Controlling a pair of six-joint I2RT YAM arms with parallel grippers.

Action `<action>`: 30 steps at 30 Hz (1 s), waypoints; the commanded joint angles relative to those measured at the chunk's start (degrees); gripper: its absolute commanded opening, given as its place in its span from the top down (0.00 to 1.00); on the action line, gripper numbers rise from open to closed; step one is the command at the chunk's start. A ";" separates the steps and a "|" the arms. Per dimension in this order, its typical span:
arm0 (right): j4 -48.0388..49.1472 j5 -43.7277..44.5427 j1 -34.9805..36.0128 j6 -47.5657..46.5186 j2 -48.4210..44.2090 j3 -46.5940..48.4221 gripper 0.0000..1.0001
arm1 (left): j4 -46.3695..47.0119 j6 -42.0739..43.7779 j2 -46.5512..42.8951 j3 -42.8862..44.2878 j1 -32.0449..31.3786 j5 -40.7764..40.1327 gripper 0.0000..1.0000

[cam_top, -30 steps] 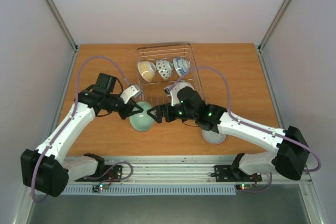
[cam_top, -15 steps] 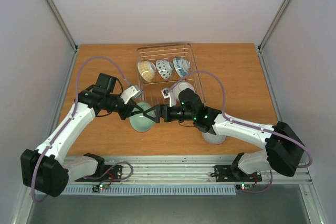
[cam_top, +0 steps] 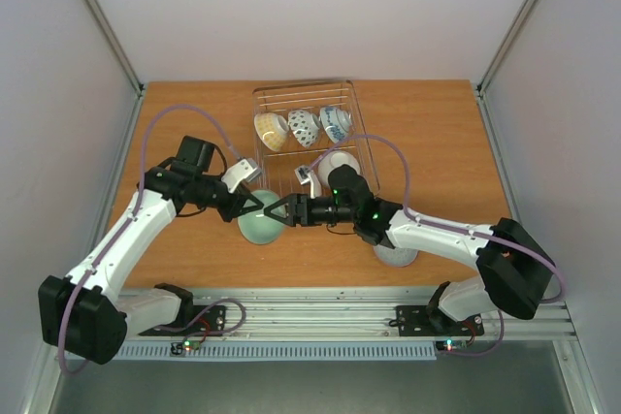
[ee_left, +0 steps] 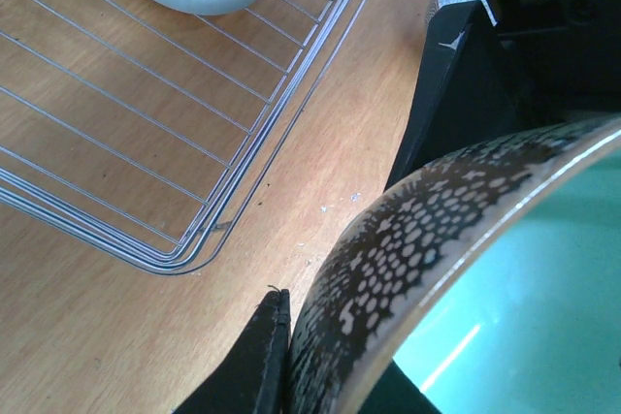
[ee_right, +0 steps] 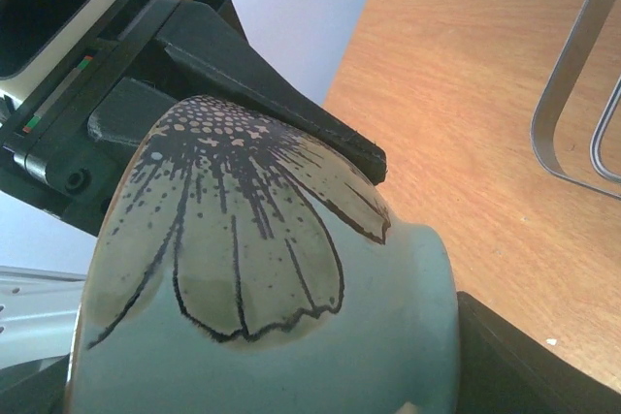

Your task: Load the bowls into the dish rack

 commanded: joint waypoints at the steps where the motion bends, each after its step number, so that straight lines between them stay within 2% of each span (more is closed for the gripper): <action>1: 5.45 -3.49 -0.02 0.70 -0.06 -0.09 0.73 | 2.26 0.58 -1.02 0.02 0.22 3.61 1.00; 5: 3.37 -2.76 -0.03 -0.78 -0.43 0.62 0.96 | 2.72 0.20 -1.11 -0.07 0.23 2.59 1.00; 6: 2.03 -2.24 -0.01 -1.57 -0.61 1.05 0.98 | 2.91 0.02 -1.11 -0.15 0.18 2.17 0.97; 11: -9.36 3.53 -0.03 -7.39 -3.07 4.54 0.99 | 3.27 -0.53 -1.50 -0.33 0.21 0.86 0.51; 16: -25.20 14.77 -0.09 -15.22 -5.44 11.10 0.99 | 4.59 -1.30 -2.05 -0.71 0.24 -1.97 0.21; 18: -31.07 19.77 -0.16 -18.69 -5.36 14.52 0.99 | 5.47 -2.05 -2.23 -1.04 0.24 -4.36 0.12; 20: -35.86 24.29 -0.12 -21.23 -3.93 18.17 0.98 | 6.06 -2.64 -2.31 -1.36 0.23 -5.92 0.08; 26: -49.37 37.20 0.02 -28.65 4.57 31.51 0.99 | 6.62 -3.05 -2.52 -1.69 0.19 -7.29 0.06; 30: -54.27 45.27 0.23 -32.00 10.64 38.14 0.99 | 6.65 -2.94 -2.60 -1.82 0.16 -7.41 0.05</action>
